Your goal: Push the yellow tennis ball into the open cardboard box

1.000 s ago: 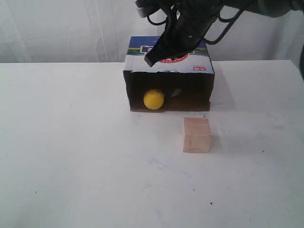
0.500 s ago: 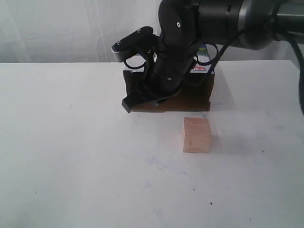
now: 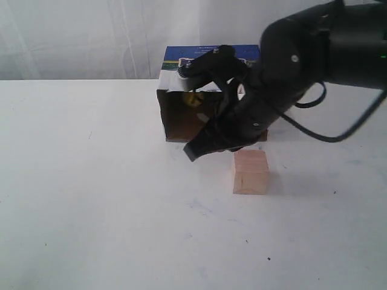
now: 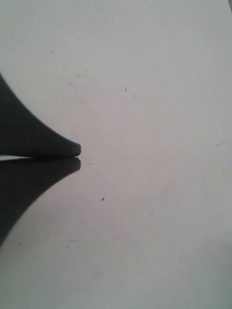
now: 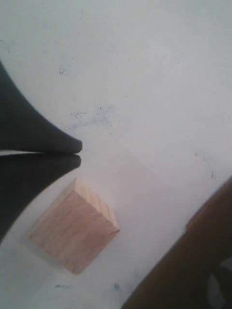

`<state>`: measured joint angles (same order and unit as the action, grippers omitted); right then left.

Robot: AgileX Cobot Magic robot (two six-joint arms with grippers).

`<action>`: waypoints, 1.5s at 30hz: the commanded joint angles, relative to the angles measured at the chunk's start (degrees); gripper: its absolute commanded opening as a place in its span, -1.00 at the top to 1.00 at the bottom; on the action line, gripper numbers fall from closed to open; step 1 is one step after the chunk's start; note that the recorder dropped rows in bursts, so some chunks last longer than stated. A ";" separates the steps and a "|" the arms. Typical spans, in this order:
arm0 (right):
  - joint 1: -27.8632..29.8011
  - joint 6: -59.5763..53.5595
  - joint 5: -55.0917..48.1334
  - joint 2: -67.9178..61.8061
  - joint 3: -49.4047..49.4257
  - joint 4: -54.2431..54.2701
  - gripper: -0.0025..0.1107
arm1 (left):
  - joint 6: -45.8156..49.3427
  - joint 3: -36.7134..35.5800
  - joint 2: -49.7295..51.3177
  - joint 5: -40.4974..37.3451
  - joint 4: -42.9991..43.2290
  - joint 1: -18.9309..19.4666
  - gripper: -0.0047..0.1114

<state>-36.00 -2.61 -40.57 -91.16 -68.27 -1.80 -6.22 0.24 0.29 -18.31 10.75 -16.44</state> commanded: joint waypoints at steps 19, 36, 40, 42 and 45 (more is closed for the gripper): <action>1.79 0.32 37.22 41.44 44.90 2.65 0.96 | 0.13 -0.24 -0.29 -0.58 0.09 -0.29 0.92; 8.70 0.32 36.73 76.74 68.27 7.14 0.96 | 0.13 -0.24 -0.29 -0.58 0.09 -0.29 0.92; 9.91 0.32 29.99 81.25 68.27 3.47 0.96 | 0.13 -0.24 -0.29 -0.58 0.09 -0.29 0.92; 10.33 0.32 28.95 82.68 68.27 1.80 0.96 | 0.13 -0.24 -0.29 -0.58 0.09 -0.29 0.92; 11.56 0.32 26.73 85.46 68.27 1.80 0.96 | 0.13 -0.24 -0.29 -0.58 0.09 -0.29 0.92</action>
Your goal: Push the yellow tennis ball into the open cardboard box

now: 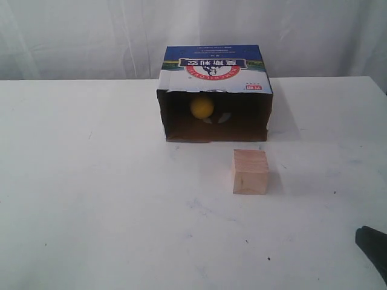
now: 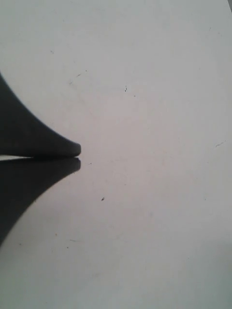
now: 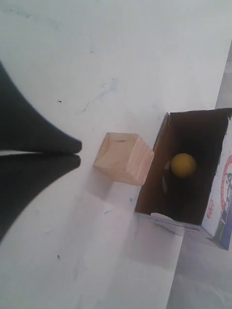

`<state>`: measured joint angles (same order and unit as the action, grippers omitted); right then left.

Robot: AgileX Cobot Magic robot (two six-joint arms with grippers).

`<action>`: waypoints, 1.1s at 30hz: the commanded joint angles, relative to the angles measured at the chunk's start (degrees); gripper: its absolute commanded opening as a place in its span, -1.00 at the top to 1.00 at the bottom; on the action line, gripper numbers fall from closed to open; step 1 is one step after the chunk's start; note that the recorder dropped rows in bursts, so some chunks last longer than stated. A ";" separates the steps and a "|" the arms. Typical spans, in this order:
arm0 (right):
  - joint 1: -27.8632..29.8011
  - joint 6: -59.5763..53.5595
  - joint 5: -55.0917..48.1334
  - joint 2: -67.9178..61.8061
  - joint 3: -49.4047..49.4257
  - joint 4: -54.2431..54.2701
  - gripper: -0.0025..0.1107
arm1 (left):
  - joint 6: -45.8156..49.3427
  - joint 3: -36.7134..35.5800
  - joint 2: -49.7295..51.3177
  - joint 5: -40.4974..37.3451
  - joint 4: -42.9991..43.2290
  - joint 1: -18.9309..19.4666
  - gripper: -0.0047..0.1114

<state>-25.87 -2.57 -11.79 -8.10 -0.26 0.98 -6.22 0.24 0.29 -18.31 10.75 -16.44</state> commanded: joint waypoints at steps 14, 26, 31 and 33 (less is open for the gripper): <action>7.79 0.18 -6.24 7.00 0.26 -2.54 0.96 | 0.13 -0.24 -0.29 -0.58 0.09 -0.29 0.92; 8.89 -0.06 -7.59 8.10 0.26 -2.91 0.96 | 0.13 -0.24 -0.29 -0.58 0.09 -0.29 0.92; 8.89 -0.06 -7.59 8.10 0.26 -2.91 0.96 | 0.13 -0.24 -0.29 -0.58 0.09 -0.29 0.92; 8.89 -0.06 -7.59 8.10 0.26 -2.91 0.96 | 0.13 -0.24 -0.29 -0.58 0.09 -0.29 0.92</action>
